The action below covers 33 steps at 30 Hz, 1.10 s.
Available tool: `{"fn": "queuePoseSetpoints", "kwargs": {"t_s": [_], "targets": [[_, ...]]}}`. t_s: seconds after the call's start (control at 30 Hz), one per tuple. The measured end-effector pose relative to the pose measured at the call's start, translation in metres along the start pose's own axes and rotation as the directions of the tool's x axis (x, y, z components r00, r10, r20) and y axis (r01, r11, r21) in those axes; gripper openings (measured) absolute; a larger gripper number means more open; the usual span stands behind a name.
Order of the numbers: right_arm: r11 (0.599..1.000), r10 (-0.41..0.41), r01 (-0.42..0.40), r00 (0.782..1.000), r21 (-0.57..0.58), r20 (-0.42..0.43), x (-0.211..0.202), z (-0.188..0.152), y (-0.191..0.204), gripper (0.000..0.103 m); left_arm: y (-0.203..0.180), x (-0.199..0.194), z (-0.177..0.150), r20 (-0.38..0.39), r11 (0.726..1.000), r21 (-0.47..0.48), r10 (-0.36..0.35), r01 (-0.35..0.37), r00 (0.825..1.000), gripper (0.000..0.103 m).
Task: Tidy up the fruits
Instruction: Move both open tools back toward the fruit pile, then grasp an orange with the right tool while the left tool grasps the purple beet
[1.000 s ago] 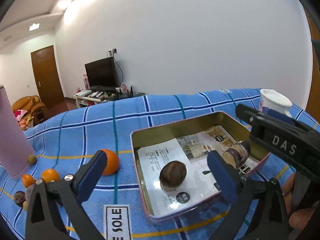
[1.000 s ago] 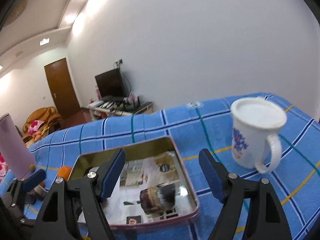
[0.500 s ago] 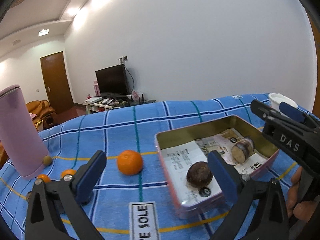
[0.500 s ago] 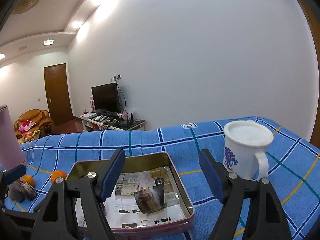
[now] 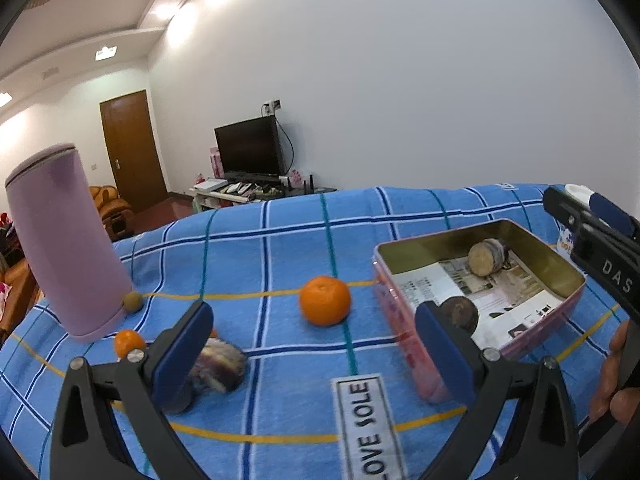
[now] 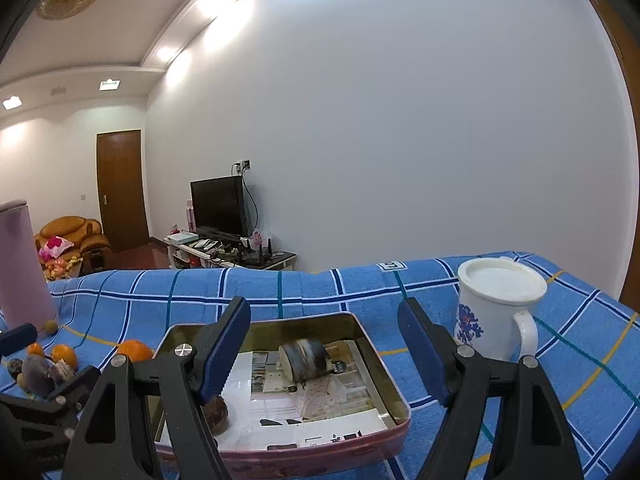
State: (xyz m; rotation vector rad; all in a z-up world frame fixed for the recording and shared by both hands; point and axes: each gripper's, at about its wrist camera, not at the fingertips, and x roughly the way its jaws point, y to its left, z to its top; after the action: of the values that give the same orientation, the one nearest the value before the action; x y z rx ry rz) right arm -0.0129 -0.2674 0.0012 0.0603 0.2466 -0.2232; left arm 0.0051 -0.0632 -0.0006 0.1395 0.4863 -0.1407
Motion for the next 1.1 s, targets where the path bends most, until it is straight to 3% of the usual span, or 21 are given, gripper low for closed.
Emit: {"fn": "queuePoseSetpoints", "kwargs": {"t_s": [0.37, 0.7, 0.87, 0.93, 1.0, 1.1], "targets": [[0.998, 0.038, -0.04, 0.999, -0.046, -0.031, -0.005, -0.002, 0.034, 0.077, 0.06, 0.004, -0.003, -0.013, 0.998, -0.007, 0.057, -0.057, 0.998, 0.103], [0.986, 0.104, -0.118, 0.988, -0.121, -0.118, 0.003, -0.011, 0.093, 0.077, 0.111, 0.02, -0.015, -0.114, 0.998, -0.057, 0.023, -0.03, 0.993, 0.103], [0.97, 0.155, -0.185, 0.971, -0.157, -0.185, 0.011, -0.016, 0.124, 0.077, 0.128, 0.019, -0.018, -0.154, 0.999, -0.034, 0.003, -0.008, 0.988, 0.103], [0.964, 0.174, -0.209, 0.963, -0.163, -0.208, 0.014, -0.014, 0.135, 0.077, 0.136, 0.02, -0.02, -0.177, 0.998, -0.038, -0.048, 0.042, 0.983, 0.103], [0.955, 0.206, -0.249, 0.948, -0.163, -0.243, 0.021, -0.012, 0.148, 0.077, 0.144, 0.023, -0.023, -0.209, 0.993, -0.05, -0.114, 0.106, 0.971, 0.103], [0.936, 0.235, -0.301, 0.92, -0.182, -0.313, 0.035, -0.01, 0.173, 0.076, 0.15, 0.027, -0.027, -0.235, 0.991, -0.062, -0.13, 0.118, 0.963, 0.103]]}}
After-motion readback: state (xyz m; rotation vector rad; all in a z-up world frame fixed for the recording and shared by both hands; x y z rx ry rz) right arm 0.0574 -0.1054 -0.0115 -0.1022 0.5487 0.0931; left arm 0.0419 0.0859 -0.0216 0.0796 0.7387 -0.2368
